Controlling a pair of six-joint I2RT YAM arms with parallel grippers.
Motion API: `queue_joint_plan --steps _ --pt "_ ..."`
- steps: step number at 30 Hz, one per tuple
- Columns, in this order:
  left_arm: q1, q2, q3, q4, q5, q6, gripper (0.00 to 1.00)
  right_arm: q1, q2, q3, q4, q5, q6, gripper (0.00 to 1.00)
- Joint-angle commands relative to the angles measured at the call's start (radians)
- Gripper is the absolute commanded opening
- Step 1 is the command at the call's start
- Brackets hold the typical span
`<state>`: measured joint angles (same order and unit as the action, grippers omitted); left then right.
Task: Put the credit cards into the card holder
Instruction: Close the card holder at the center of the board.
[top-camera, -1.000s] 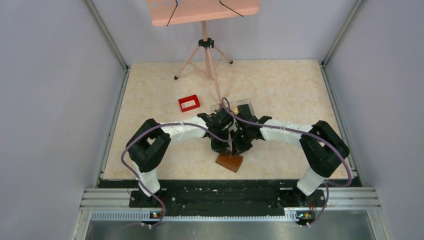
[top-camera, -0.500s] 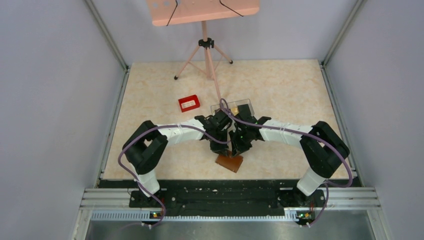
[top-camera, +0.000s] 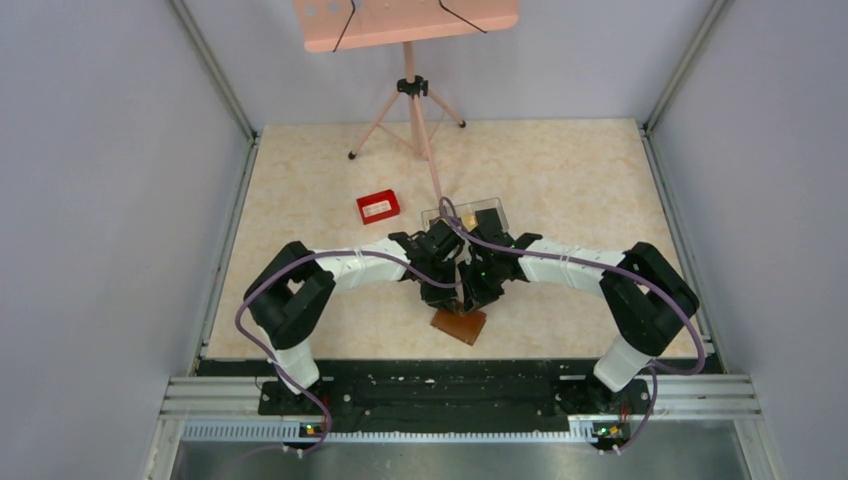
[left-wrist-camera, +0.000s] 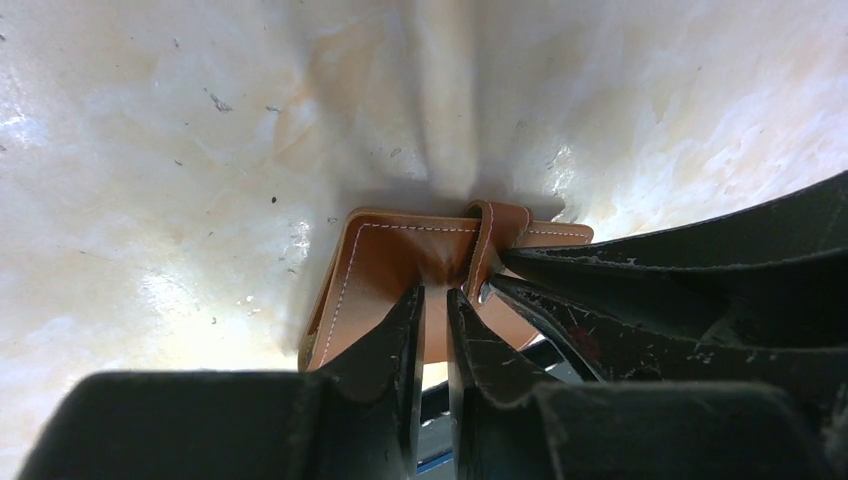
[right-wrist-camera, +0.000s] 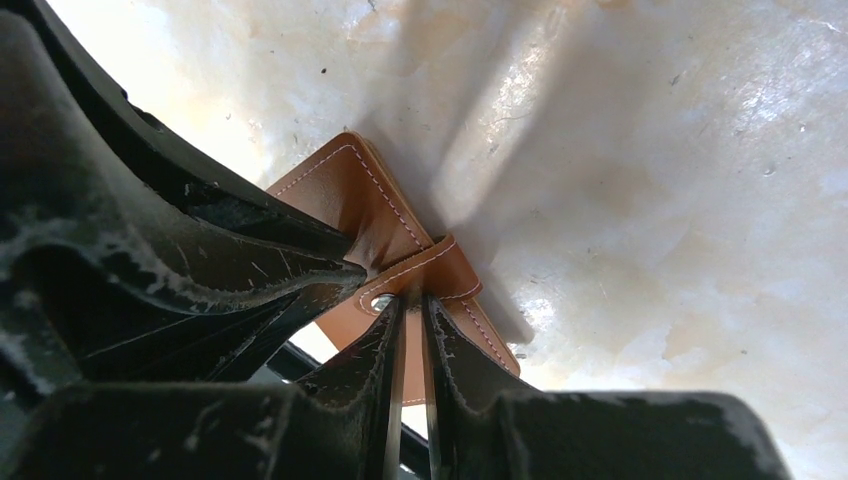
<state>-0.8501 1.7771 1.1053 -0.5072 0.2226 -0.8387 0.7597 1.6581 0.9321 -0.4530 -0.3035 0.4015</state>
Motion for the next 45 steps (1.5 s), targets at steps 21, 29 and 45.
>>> queue_joint_plan --steps 21,29,45 --pt "-0.058 -0.234 -0.169 0.373 -0.009 0.001 0.24 0.077 0.077 -0.047 0.054 -0.007 -0.094 0.12" --pt "-0.058 -0.261 -0.182 0.368 -0.023 -0.002 0.25 0.076 0.082 -0.046 0.055 -0.013 -0.095 0.12" --pt "-0.055 -0.142 -0.135 0.318 0.049 -0.032 0.27 0.066 0.079 -0.050 0.059 -0.019 -0.091 0.12"
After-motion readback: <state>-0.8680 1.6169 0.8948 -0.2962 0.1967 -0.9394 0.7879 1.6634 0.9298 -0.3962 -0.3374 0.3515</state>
